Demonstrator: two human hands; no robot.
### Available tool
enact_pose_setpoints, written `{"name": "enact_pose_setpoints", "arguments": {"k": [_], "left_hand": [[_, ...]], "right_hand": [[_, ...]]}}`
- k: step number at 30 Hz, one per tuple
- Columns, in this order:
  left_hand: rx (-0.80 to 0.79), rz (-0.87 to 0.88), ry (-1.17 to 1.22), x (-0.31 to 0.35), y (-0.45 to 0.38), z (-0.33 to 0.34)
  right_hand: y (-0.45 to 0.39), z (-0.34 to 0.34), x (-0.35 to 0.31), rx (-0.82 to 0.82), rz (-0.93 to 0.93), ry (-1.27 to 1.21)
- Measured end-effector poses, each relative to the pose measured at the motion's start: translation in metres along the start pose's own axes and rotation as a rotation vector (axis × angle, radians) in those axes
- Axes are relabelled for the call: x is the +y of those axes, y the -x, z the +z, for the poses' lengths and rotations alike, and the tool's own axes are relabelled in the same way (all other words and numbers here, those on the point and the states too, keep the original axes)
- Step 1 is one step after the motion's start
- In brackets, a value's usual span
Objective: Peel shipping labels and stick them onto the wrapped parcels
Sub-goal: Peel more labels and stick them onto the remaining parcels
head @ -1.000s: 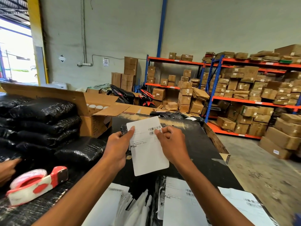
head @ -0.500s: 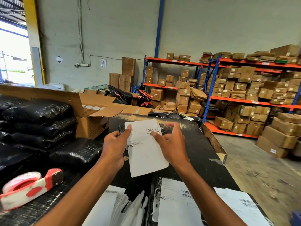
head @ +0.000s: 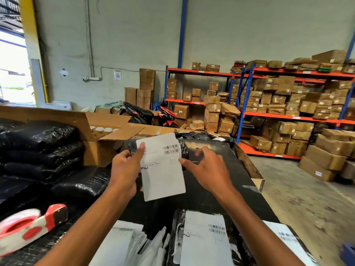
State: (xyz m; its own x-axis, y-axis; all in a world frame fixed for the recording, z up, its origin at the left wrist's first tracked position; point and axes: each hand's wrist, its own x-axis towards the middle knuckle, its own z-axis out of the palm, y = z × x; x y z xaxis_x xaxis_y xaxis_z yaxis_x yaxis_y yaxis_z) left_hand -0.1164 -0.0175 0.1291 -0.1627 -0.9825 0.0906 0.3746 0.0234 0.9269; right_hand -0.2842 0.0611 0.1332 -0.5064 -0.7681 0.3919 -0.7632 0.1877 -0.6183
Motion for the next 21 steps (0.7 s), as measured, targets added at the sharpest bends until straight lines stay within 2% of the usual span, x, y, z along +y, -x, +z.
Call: {"name": "enact_pose_setpoints", "arguments": {"k": [3, 6, 13, 21], "left_hand": [[-0.066, 0.048, -0.047, 0.005, 0.003, 0.003], [-0.110, 0.106, -0.103, 0.004, 0.011, 0.010], [-0.057, 0.167, -0.163, 0.002, 0.012, 0.011], [-0.015, 0.205, -0.141, 0.011, 0.005, 0.012]], "right_hand": [[-0.005, -0.007, -0.010, -0.010, -0.086, -0.167], [-0.014, -0.004, -0.020, -0.018, -0.064, -0.246], [-0.019, 0.001, -0.013, 0.031, 0.016, -0.416], [-0.010, -0.002, -0.010, -0.150, -0.119, -0.586]]}}
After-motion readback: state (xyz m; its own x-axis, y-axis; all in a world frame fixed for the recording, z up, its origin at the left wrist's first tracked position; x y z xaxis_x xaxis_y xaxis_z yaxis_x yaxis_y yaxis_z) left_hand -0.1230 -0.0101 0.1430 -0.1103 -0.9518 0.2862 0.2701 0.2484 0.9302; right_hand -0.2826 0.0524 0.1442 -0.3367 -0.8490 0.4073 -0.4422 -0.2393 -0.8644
